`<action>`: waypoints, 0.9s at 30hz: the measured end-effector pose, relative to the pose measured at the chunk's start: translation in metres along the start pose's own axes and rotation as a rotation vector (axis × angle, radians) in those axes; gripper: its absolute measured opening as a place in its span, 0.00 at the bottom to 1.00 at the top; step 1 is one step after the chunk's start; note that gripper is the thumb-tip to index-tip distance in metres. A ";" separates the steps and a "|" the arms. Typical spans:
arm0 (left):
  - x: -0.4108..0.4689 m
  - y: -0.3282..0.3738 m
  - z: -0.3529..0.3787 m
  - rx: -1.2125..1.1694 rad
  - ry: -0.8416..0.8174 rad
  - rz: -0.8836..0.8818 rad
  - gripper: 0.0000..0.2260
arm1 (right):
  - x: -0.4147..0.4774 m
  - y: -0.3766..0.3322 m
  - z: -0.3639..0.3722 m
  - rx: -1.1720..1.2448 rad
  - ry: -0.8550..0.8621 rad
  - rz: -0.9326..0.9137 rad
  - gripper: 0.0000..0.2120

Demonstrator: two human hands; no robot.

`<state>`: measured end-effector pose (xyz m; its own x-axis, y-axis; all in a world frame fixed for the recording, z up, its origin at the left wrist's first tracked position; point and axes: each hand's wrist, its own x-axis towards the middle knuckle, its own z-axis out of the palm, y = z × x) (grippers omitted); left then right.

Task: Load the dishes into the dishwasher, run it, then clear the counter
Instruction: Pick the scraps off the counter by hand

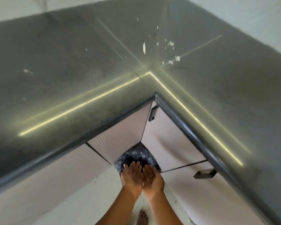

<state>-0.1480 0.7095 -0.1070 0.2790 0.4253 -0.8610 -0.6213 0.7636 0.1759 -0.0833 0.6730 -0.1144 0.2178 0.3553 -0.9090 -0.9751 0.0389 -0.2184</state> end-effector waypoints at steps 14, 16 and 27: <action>-0.132 0.090 0.148 0.197 -0.530 0.234 0.18 | -0.167 -0.095 0.104 -0.585 -0.174 -0.925 0.11; -0.133 0.117 0.175 0.222 -0.564 0.315 0.17 | -0.159 -0.121 0.121 -0.968 -0.082 -1.106 0.16; -0.049 0.201 0.290 0.198 -0.391 0.638 0.22 | -0.057 -0.222 0.266 -2.120 0.172 -1.282 0.63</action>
<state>-0.0737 0.9827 0.1093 0.1721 0.9247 -0.3397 -0.6163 0.3701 0.6952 0.1099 0.8924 0.0801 0.4916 0.8638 -0.1103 0.8334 -0.5034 -0.2280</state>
